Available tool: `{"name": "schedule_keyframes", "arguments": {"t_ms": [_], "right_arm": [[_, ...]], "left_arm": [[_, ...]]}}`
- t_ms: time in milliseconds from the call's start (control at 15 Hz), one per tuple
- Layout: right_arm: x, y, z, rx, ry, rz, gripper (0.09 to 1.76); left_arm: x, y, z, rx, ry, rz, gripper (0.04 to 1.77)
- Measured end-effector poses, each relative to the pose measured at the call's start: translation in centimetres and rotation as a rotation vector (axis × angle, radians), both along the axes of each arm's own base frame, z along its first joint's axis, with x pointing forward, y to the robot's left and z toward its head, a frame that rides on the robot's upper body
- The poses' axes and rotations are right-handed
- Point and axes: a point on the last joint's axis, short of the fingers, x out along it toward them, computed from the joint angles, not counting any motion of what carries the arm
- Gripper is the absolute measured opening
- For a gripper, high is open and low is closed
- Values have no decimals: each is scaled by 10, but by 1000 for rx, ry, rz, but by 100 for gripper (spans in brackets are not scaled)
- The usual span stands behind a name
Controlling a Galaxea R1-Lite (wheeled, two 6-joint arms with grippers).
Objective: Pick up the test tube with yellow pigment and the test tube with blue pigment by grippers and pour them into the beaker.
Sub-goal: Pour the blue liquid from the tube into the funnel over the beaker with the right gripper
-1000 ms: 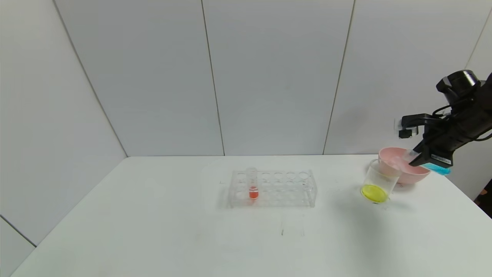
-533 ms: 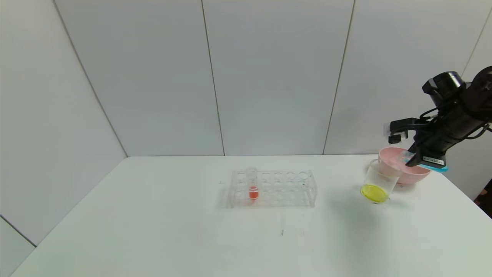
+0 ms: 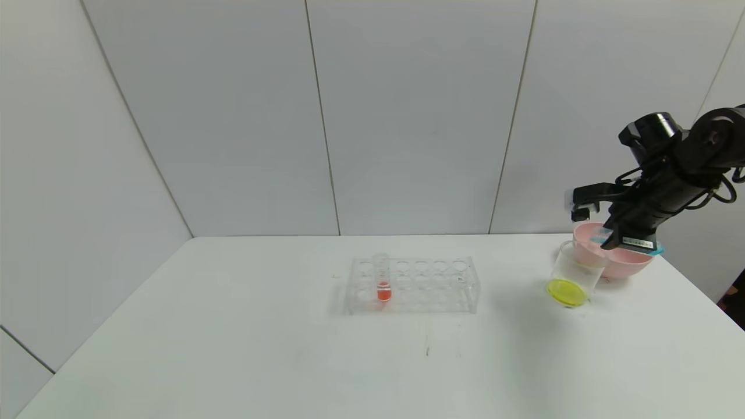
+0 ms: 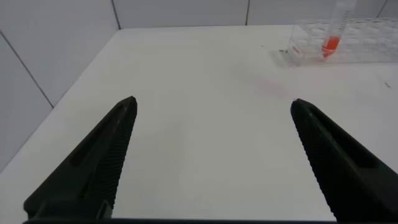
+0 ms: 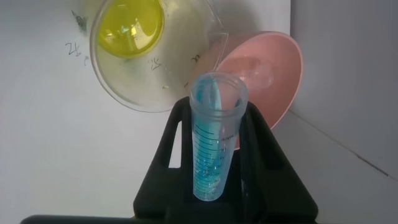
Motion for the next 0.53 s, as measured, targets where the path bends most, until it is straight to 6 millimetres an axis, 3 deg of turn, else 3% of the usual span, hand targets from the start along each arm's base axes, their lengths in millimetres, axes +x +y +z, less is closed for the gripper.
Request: {"name": "schedule_keyframes", "arguments": {"t_ms": [533], "right_arm": [[1, 13, -2, -138, 10, 7, 49]], "left_arm": [[0, 0, 0, 0, 0, 0, 176]]}}
